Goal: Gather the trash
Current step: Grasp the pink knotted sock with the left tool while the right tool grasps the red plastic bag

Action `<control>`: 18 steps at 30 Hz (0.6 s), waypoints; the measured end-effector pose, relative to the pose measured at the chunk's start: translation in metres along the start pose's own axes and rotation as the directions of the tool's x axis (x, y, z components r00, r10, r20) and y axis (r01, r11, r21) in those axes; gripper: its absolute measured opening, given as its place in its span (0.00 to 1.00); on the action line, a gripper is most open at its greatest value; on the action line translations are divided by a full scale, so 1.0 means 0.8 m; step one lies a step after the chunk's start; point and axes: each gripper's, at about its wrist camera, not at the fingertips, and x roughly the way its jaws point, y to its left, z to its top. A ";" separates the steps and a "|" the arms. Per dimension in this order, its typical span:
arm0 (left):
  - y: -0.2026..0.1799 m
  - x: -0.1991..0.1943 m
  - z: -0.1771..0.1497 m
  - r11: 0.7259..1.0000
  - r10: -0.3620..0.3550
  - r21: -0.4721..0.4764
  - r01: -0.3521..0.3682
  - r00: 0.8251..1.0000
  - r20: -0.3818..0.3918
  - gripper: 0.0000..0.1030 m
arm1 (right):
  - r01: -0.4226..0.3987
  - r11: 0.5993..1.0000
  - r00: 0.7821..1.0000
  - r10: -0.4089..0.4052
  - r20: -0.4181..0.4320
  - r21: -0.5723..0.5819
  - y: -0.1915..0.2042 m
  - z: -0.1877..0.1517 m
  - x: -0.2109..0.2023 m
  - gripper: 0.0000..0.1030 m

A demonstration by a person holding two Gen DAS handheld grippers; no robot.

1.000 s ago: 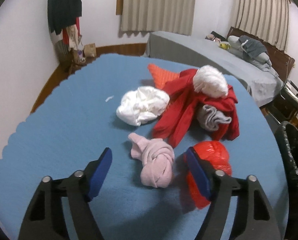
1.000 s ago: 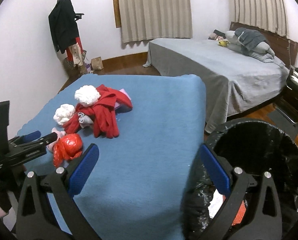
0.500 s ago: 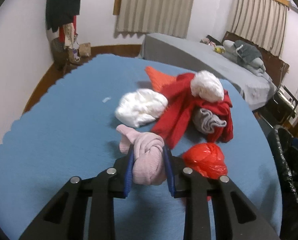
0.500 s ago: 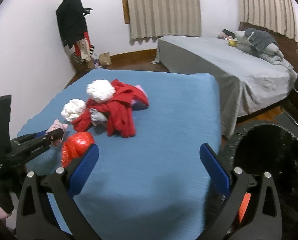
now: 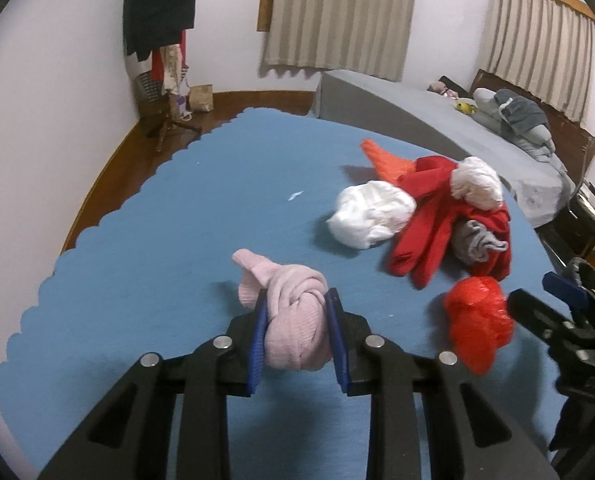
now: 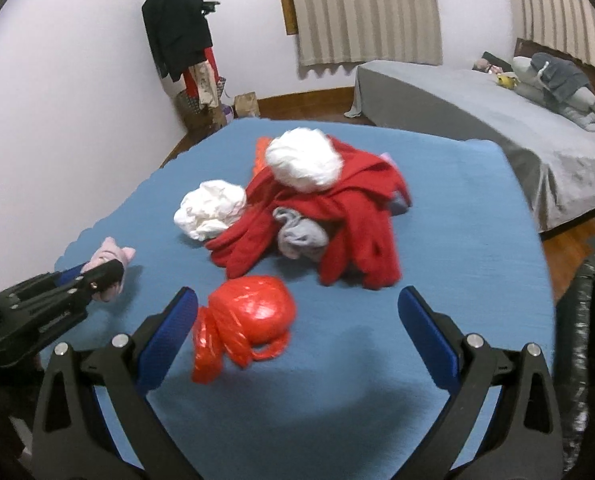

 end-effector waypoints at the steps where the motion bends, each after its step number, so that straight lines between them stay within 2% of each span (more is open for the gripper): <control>1: 0.003 0.001 -0.002 1.000 0.002 -0.002 -0.002 1.000 -0.002 0.27 | 0.001 1.000 1.000 -0.001 -0.010 -0.005 0.003 -0.001 0.006 0.86; 6: 0.014 0.005 -0.004 1.000 0.007 -0.011 -0.007 1.000 -0.009 0.27 | -0.014 1.000 0.999 0.013 -0.052 -0.015 0.015 -0.004 0.030 0.75; 8: 0.017 0.005 -0.005 1.000 0.006 -0.010 -0.006 1.000 -0.009 0.27 | -0.046 0.999 0.997 0.045 -0.061 -0.021 0.018 -0.003 0.032 0.62; 9: 0.017 0.005 -0.005 1.000 0.005 -0.011 -0.005 1.000 -0.009 0.27 | -0.074 0.997 0.995 0.072 -0.068 -0.024 0.021 -0.003 0.032 0.51; 10: 0.016 0.005 -0.006 1.000 0.005 -0.011 -0.005 1.000 -0.007 0.27 | -0.100 0.995 0.992 0.098 -0.076 -0.023 0.022 -0.003 0.032 0.44; 12: 0.015 0.004 -0.005 1.000 0.003 -0.012 -0.003 1.000 -0.004 0.27 | -0.108 0.994 0.991 0.106 -0.077 -0.014 0.020 -0.002 0.028 0.38; 18: 0.003 -0.007 0.006 1.000 -0.011 0.004 0.010 1.000 0.019 0.27 | -0.117 0.993 0.992 0.118 -0.043 0.028 -0.004 0.010 -0.003 0.35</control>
